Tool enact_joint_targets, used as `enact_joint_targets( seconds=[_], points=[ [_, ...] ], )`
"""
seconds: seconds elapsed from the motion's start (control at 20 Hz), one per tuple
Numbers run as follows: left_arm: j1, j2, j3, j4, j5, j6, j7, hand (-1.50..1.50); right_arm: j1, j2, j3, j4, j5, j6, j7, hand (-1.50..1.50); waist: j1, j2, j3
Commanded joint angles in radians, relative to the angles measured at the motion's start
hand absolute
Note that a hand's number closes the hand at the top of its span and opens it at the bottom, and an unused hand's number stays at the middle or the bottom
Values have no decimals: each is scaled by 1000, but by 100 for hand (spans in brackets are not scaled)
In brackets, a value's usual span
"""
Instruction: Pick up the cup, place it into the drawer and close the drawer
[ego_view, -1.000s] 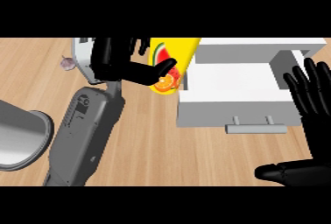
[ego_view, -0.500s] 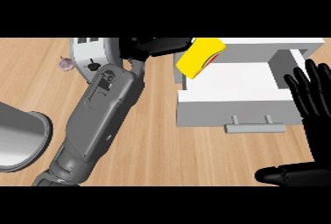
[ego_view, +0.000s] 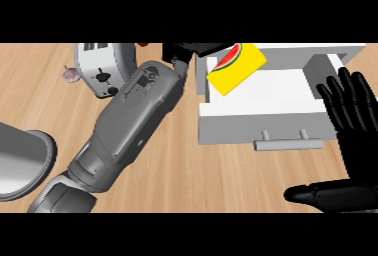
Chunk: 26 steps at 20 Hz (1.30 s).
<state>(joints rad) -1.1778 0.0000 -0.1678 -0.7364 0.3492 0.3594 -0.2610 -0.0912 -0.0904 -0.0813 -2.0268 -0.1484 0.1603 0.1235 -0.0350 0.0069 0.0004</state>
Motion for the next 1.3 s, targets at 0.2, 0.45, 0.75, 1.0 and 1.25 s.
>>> enact_joint_targets(
  seconds=[0.2,0.45,0.75,1.0,1.25],
  points=[
    [-72,0,-136,204,144,50,-95,150,-21,-27,-30,-34,-58,20,33,-150,-34,6,0],
    [-145,0,-195,299,162,53,-62,150,-74,-28,-25,6,-57,12,47,-150,-38,10,1],
    [-148,0,-284,345,220,66,-85,150,-3,-4,11,29,-24,48,-44,-150,-62,15,1],
    [-130,0,-413,342,212,124,-53,-150,-107,6,40,28,-17,5,34,-150,-88,20,1],
    [-135,0,-427,326,257,150,-57,-150,-50,-16,7,-26,-88,39,58,-150,-87,16,1]
  ],
)
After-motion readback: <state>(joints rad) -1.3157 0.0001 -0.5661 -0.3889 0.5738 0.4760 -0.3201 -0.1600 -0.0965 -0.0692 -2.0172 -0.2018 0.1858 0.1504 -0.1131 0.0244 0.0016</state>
